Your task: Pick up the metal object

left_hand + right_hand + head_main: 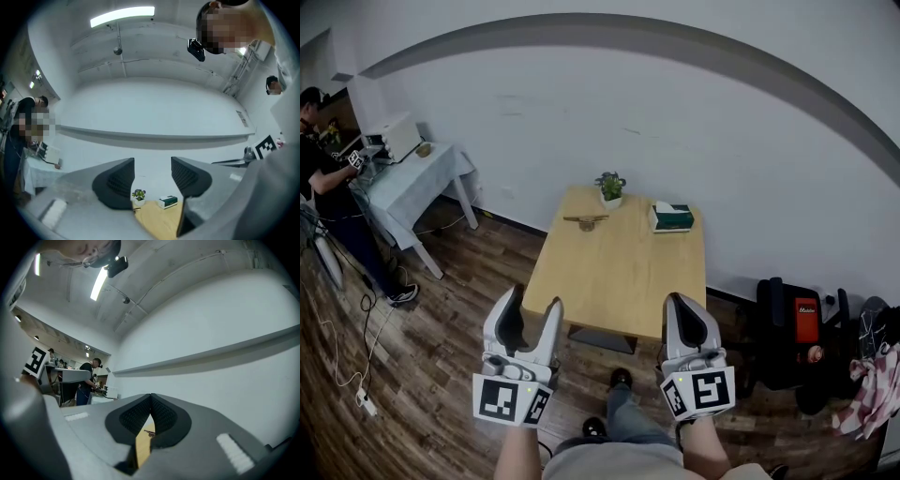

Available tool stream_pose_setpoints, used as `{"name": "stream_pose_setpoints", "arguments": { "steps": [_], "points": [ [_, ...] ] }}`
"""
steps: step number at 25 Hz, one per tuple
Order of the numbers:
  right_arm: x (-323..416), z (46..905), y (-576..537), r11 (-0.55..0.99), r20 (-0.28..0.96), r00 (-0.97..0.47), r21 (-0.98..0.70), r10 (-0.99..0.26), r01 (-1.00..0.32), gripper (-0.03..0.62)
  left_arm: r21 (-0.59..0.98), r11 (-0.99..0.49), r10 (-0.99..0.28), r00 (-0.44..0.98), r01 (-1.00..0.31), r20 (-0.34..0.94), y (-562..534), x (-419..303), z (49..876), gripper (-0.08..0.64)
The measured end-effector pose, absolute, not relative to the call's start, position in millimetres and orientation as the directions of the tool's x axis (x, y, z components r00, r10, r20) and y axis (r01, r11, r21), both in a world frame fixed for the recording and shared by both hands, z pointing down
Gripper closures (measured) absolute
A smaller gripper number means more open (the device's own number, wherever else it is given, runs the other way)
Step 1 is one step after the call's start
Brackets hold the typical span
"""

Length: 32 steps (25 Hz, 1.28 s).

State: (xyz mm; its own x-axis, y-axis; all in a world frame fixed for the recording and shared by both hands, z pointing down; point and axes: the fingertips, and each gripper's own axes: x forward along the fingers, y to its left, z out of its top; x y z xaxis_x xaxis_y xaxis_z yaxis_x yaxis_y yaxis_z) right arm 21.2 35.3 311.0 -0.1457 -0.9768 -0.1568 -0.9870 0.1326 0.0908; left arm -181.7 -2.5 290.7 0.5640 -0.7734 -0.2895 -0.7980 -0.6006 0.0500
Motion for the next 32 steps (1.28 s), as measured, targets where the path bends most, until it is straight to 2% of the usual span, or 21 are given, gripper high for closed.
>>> {"name": "stream_pose_setpoints", "arguments": {
  "steps": [6,10,17,32],
  "points": [
    [24,308,7,0.154,-0.165,-0.168,0.097,-0.972,-0.983,0.591,0.100,-0.601,-0.777,0.551,-0.793,-0.305,-26,-180,289,0.310],
    [30,307,-21,0.167,-0.167,-0.181,0.094,-0.969,-0.982,0.591,0.080,-0.578,-0.795,0.538,-0.812,-0.280,-52,-174,292,0.334],
    [48,300,-79,0.196,-0.177,-0.210,0.097,-0.962,-0.976,0.591,0.075,-0.529,-0.830,0.497,-0.845,-0.252,-109,-158,295,0.310],
    [95,301,-191,0.266,-0.171,-0.278,0.088,-0.945,-0.960,0.591,0.087,-0.443,-0.884,0.419,-0.892,-0.207,-209,-115,308,0.310]
  ]
}}
